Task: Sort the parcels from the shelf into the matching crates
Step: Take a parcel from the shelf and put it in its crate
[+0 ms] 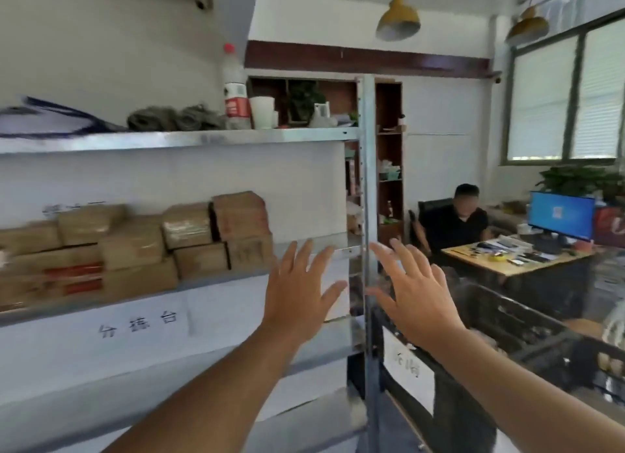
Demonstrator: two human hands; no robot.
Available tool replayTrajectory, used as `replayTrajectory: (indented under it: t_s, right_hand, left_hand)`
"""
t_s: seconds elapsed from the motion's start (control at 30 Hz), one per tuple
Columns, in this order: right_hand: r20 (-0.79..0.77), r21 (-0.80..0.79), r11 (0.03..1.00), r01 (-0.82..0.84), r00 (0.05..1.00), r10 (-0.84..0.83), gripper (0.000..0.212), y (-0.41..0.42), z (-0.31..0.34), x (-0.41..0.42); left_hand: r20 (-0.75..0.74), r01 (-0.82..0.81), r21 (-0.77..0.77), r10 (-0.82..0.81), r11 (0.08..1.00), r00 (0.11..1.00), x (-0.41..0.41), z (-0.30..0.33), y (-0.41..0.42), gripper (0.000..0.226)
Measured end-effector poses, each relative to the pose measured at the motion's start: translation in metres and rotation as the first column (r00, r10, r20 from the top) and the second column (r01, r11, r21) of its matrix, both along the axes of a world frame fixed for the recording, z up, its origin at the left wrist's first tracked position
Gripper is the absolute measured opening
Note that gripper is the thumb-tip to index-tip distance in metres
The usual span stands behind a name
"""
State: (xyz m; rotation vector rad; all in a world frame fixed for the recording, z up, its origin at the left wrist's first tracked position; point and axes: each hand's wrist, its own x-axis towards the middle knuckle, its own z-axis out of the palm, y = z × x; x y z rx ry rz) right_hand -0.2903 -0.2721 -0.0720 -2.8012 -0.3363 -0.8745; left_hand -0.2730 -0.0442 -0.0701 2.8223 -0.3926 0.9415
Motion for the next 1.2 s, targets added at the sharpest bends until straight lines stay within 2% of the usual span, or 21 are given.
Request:
replayTrajectory:
  t_s: [0.13, 0.27, 0.5, 0.73, 0.9, 1.0, 1.1, 1.2]
  right_hand:
    - [0.058, -0.025, 0.983, -0.185, 0.981, 0.186, 0.074, 0.098, 0.028, -0.01]
    - [0.078, -0.035, 0.953, -0.302, 0.95, 0.304, 0.073, 0.161, 0.044, -0.02]
    - [0.111, -0.001, 0.914, -0.406, 0.908, 0.404, 0.067, 0.187, 0.058, -0.009]
    - [0.074, -0.018, 0.939, -0.345, 0.936, 0.345, 0.066, 0.196, 0.068, 0.051]
    - [0.068, -0.089, 0.965, -0.248, 0.965, 0.254, 0.067, 0.209, 0.075, 0.119]
    - [0.07, -0.05, 0.973, -0.225, 0.971, 0.228, 0.064, 0.216, 0.084, 0.159]
    - [0.04, -0.013, 0.975, -0.221, 0.974, 0.221, 0.069, 0.224, 0.095, 0.197]
    - [0.004, 0.024, 0.974, -0.224, 0.975, 0.224, 0.064, 0.235, 0.103, 0.237]
  left_hand:
    - [0.062, -0.205, -0.019, 0.205, 0.979, 0.977, -0.059, 0.029, 0.099, 0.07]
    - [0.069, -0.384, -0.017, 0.384, 0.923, 0.921, -0.106, 0.044, 0.167, 0.066]
    - [0.082, -0.446, -0.078, 0.452, 0.891, 0.888, -0.131, 0.063, 0.188, 0.067]
    - [0.052, -0.453, -0.06, 0.456, 0.889, 0.888, -0.057, 0.064, 0.183, 0.061]
    - [0.053, -0.419, -0.071, 0.423, 0.905, 0.905, 0.024, 0.073, 0.191, 0.064]
    - [0.063, -0.421, -0.064, 0.424, 0.905, 0.903, 0.077, 0.083, 0.2, 0.062]
    - [0.031, -0.408, -0.043, 0.409, 0.912, 0.912, 0.124, 0.09, 0.209, 0.062]
    - [-0.029, -0.402, -0.058, 0.401, 0.914, 0.915, 0.17, 0.093, 0.216, 0.064]
